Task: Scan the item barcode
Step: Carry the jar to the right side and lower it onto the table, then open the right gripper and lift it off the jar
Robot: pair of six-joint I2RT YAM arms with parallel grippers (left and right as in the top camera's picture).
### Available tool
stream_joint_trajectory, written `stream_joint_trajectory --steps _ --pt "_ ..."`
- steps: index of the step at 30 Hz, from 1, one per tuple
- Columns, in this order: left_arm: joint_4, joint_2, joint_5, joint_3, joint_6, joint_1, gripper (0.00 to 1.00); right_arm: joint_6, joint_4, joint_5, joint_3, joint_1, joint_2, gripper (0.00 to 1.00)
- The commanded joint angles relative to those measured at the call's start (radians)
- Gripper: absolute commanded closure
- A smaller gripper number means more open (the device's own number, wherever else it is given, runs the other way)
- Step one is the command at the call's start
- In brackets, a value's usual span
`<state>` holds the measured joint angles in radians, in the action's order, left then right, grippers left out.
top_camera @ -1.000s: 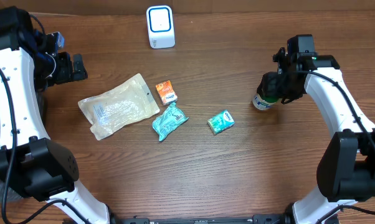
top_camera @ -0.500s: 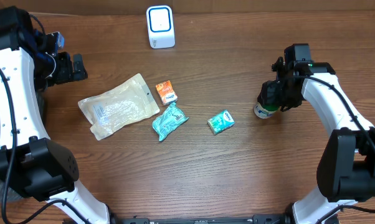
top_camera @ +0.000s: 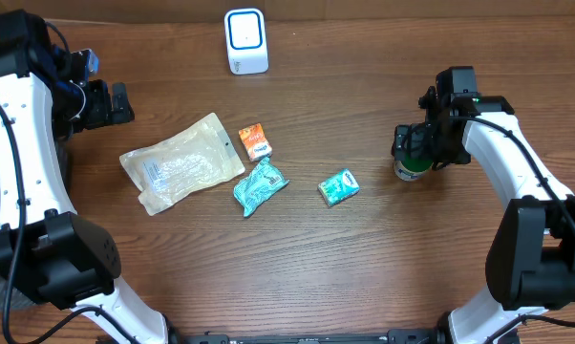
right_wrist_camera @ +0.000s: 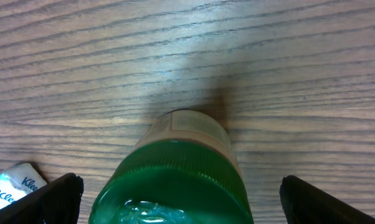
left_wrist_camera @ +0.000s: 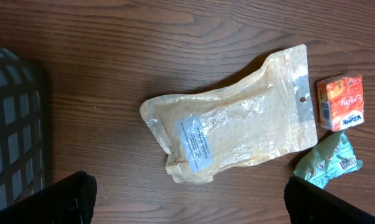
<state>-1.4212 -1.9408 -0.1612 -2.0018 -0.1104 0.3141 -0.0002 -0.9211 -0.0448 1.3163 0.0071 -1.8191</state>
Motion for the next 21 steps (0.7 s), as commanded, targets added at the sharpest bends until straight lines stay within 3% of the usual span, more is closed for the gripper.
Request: stream_joint_trajectory --steps 1,10,16,21 --pt "0.001 0.013 -0.012 -0.02 0.006 -0.008 0.0 0.0 -0.029 0.006 0.024 -0.003 0.008 0.0" --pt "0.001 0.013 -0.012 -0.02 0.006 -0.008 0.0 0.058 -0.36 -0.245 0.426 -0.001 0.011 0.0" --pt "0.001 0.013 -0.012 -0.02 0.006 -0.008 0.0 0.048 -0.36 -0.582 0.462 0.015 0.007 0.0" --pt "0.001 0.013 -0.011 -0.021 0.006 -0.008 0.0 0.049 -0.385 -0.467 0.423 0.109 0.007 0.41"
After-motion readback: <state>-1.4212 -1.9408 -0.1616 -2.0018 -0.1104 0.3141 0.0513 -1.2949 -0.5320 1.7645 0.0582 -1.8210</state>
